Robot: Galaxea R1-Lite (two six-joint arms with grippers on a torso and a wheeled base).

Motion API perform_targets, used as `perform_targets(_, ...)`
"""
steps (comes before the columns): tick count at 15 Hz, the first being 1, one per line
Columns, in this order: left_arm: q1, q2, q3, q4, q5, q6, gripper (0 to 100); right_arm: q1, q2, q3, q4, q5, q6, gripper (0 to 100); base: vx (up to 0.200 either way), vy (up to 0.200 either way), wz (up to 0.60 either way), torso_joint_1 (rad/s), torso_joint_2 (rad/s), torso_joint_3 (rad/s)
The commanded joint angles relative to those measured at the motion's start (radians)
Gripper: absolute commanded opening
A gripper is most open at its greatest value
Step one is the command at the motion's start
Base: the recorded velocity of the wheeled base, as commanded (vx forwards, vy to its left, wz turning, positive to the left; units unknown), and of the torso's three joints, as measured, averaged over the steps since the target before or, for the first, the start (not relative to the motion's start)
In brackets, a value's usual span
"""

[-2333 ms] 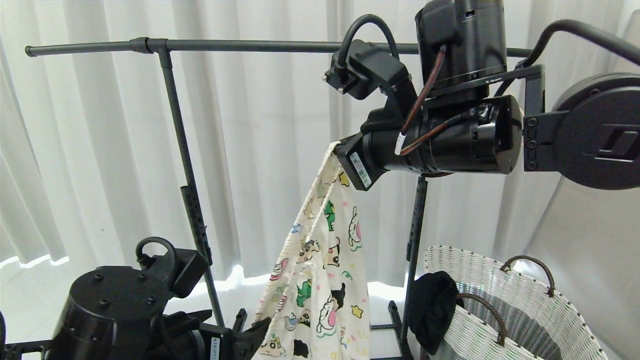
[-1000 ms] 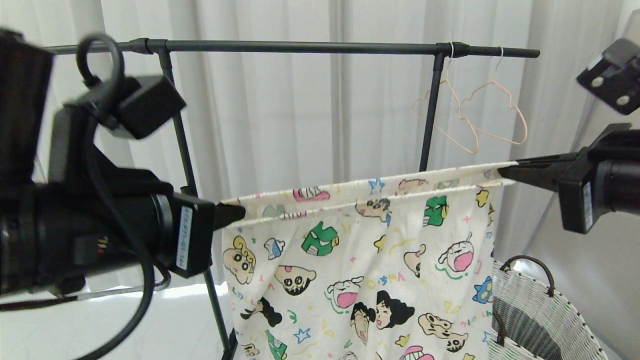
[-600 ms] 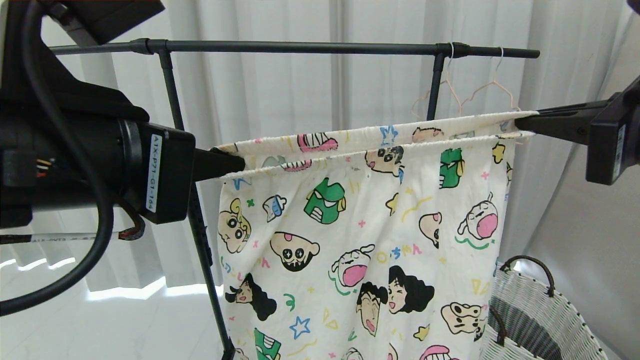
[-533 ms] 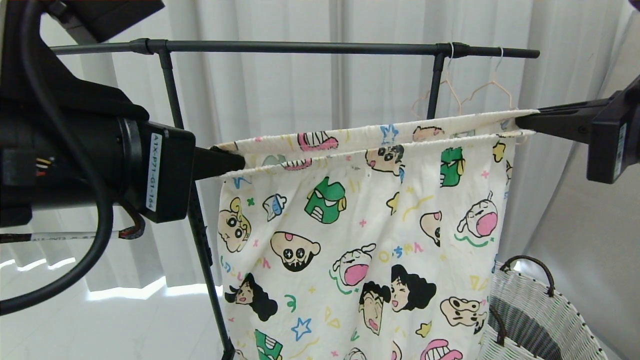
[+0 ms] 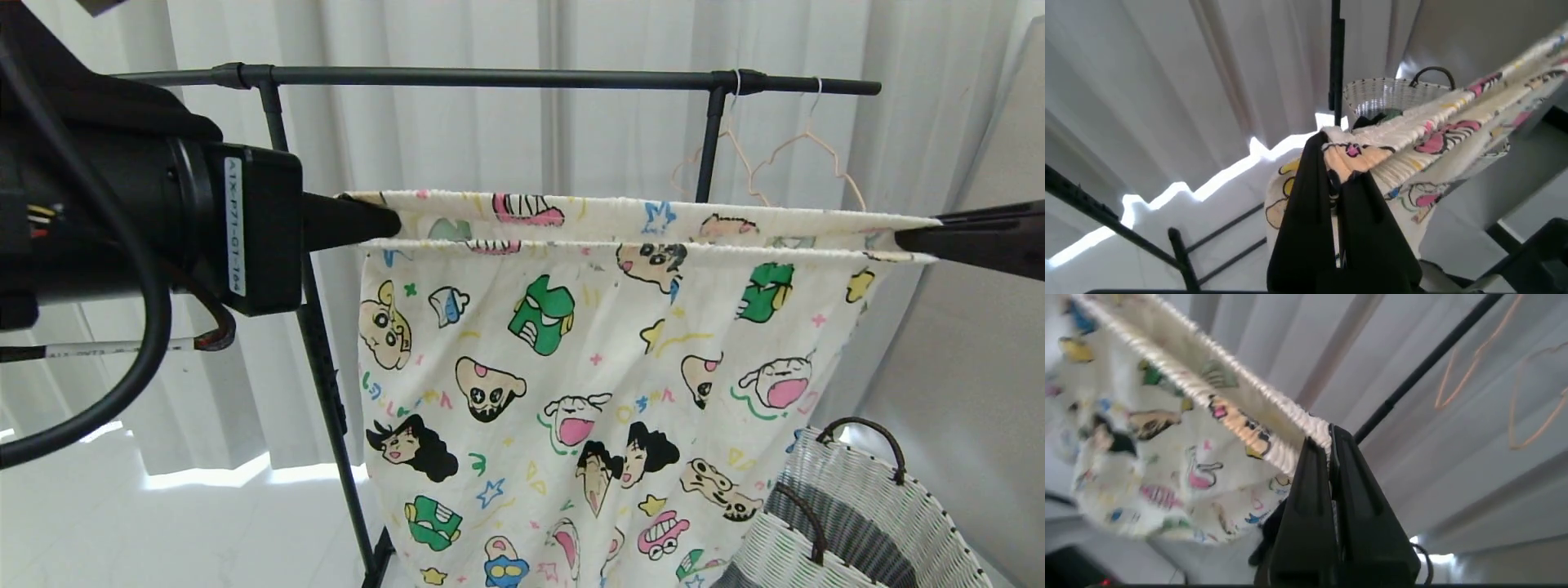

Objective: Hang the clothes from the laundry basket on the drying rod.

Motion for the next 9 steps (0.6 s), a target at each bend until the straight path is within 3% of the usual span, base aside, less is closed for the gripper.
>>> perform_targets(1, 0.000, 0.018, -0.007, -0.014, -0.001, 0.038, 0, 0.090, -0.088, 0.007, 0.077, 0.005, 0.004, 0, 0.000, 0.000, 0.00, 0.000, 0.00, 0.000)
perform_targets(2, 0.000, 0.023, -0.004, -0.023, -0.004, 0.090, 0, 0.151, -0.111, 0.009, 0.131, 0.005, 0.006, 0, 0.000, 0.000, 0.00, 0.000, 0.00, 0.000)
perform_targets(5, -0.014, 0.072, -0.002, -0.097, -0.004, 0.113, 0, 0.347, -0.122, 0.032, 0.205, 0.005, 0.032, 0, 0.000, 0.000, 0.00, 0.000, 0.00, 0.000)
perform_targets(9, -0.062, 0.126, -0.002, -0.193, -0.002, 0.108, 0, 0.453, -0.070, 0.043, 0.186, 0.007, 0.035, 0, 0.000, 0.000, 0.00, 0.000, 0.00, 0.000)
